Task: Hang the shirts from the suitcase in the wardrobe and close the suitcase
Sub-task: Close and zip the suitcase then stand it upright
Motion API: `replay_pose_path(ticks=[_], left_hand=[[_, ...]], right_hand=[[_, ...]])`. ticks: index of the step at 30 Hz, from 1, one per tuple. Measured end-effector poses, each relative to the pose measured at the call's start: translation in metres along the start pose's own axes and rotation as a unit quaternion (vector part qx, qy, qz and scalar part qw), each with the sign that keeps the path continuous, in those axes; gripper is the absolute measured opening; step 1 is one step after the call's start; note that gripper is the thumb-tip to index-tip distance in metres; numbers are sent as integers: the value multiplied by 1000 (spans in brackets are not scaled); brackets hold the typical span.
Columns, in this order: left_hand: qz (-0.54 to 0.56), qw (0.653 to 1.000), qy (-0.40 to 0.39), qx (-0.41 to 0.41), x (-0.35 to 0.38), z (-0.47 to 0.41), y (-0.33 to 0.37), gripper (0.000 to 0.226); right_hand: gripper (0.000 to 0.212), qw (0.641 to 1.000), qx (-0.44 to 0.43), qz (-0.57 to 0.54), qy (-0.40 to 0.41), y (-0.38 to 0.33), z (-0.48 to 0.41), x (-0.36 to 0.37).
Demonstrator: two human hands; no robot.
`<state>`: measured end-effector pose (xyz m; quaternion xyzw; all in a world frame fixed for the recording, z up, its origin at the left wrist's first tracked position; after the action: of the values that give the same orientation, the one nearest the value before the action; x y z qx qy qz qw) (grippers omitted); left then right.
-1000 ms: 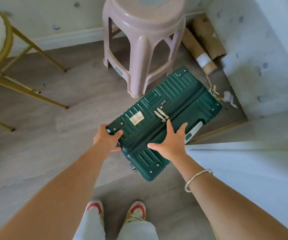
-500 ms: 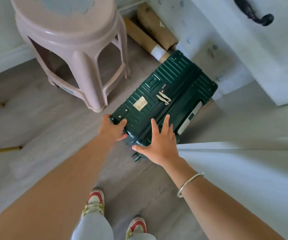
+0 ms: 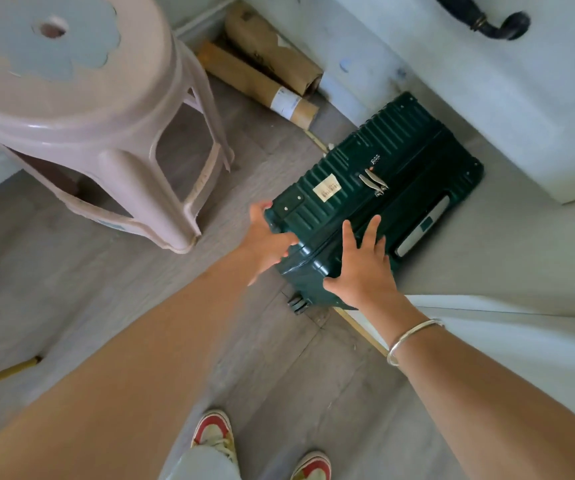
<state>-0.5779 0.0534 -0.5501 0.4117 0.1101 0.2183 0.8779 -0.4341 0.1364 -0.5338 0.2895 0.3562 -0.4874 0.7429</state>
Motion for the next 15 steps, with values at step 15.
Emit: replay_pose_path(ticks=[15], left_hand=[[-76,993,-90,-13,23,3,32,60]], right_hand=[[97,996,53,-64,21,31,-12,-21]])
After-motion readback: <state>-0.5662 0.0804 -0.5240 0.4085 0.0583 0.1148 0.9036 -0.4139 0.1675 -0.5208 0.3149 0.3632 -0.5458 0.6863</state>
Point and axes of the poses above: each hand's wrist, its own z-axis away from the middle knuckle, its own x-axis out of the palm, y = z × x, the point moved 4 cm from there along -z, towards the middle knuckle, and after that the axes turned 9 degrees about x, right-handed, at the moved point
